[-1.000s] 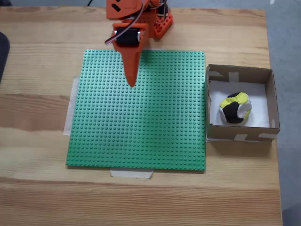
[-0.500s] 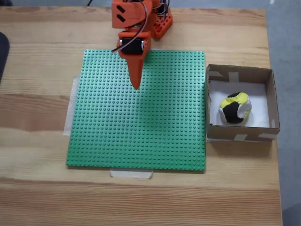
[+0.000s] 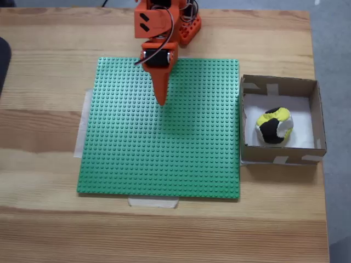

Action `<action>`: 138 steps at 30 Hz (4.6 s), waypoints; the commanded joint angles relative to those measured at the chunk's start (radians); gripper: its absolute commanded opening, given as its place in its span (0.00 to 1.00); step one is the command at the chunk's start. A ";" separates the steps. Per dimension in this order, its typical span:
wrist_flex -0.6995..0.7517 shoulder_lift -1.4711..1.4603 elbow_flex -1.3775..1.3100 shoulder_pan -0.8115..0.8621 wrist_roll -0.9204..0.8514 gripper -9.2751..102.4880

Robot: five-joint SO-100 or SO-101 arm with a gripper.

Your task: Pick the ball and put it in the box.

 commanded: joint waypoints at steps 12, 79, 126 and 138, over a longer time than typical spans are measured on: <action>-0.003 0.121 0.146 -0.002 -0.040 0.08; 0.034 0.186 0.258 0.005 -0.078 0.08; 0.034 0.186 0.258 0.005 -0.078 0.08; 0.034 0.186 0.258 0.005 -0.078 0.08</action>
